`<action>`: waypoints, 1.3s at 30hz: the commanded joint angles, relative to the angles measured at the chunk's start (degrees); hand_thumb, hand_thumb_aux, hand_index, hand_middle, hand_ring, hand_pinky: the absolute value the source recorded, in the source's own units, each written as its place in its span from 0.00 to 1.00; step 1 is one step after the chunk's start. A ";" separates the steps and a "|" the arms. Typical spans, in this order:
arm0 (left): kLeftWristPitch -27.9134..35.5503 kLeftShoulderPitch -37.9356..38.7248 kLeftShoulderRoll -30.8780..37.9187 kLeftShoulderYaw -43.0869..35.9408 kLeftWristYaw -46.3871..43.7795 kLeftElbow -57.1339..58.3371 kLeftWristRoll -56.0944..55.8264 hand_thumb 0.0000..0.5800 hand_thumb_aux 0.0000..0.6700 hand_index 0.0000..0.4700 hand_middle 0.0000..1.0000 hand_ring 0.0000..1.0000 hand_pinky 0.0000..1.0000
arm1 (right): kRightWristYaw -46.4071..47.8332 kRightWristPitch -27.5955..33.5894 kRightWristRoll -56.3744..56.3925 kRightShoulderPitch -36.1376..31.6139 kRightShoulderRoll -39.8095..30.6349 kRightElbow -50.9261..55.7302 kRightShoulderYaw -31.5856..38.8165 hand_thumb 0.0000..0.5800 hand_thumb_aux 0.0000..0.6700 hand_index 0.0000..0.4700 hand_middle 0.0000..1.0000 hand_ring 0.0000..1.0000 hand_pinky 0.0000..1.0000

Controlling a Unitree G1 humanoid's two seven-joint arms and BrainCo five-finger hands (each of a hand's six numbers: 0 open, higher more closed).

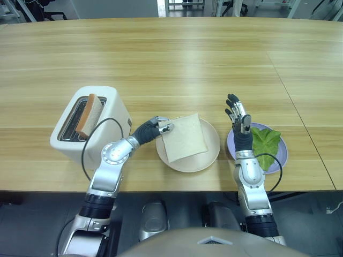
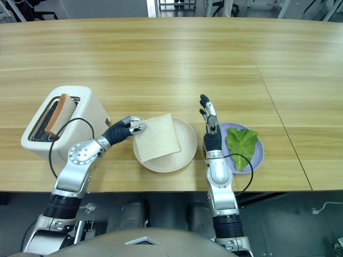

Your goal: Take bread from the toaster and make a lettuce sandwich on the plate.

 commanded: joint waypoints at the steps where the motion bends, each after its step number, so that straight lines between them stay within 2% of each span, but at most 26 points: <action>1: 0.06 -2.41 -1.00 -2.32 -1.59 4.61 -0.03 1.00 1.00 0.98 1.00 1.00 1.00 | 0.75 -0.32 -1.35 0.77 -1.05 -0.84 0.77 0.00 0.00 0.00 0.00 0.00 0.00; 13: -3.94 -11.09 -2.70 -3.60 1.89 16.61 3.78 1.00 1.00 0.98 1.00 1.00 1.00 | 2.08 -0.06 -1.03 1.85 -1.77 -1.60 1.97 0.00 0.00 0.00 0.00 0.00 0.00; 36: -10.72 -15.53 -2.36 -6.70 3.85 27.05 11.04 1.00 1.00 0.98 1.00 1.00 1.00 | 2.90 1.81 0.46 2.44 -1.87 -2.24 1.18 0.00 0.00 0.00 0.00 0.00 0.00; 37: -10.76 -15.52 -2.25 -6.90 3.91 27.14 11.52 0.92 0.73 0.71 0.04 0.04 0.04 | 2.93 1.80 0.49 2.40 -1.86 -2.18 1.13 0.00 0.00 0.00 0.00 0.00 0.00; 38: -10.75 -15.51 -2.10 -6.98 4.53 27.22 12.21 0.92 0.73 0.71 0.04 0.04 0.04 | 2.94 1.78 0.51 2.39 -1.85 -2.12 1.11 0.00 0.00 0.00 0.00 0.00 0.00; 39: -10.79 -15.59 -1.83 -7.09 5.17 27.40 13.02 0.59 0.36 0.35 0.00 0.00 0.00 | 2.96 1.77 0.52 2.35 -1.85 -2.09 1.09 0.00 0.00 0.00 0.00 0.00 0.00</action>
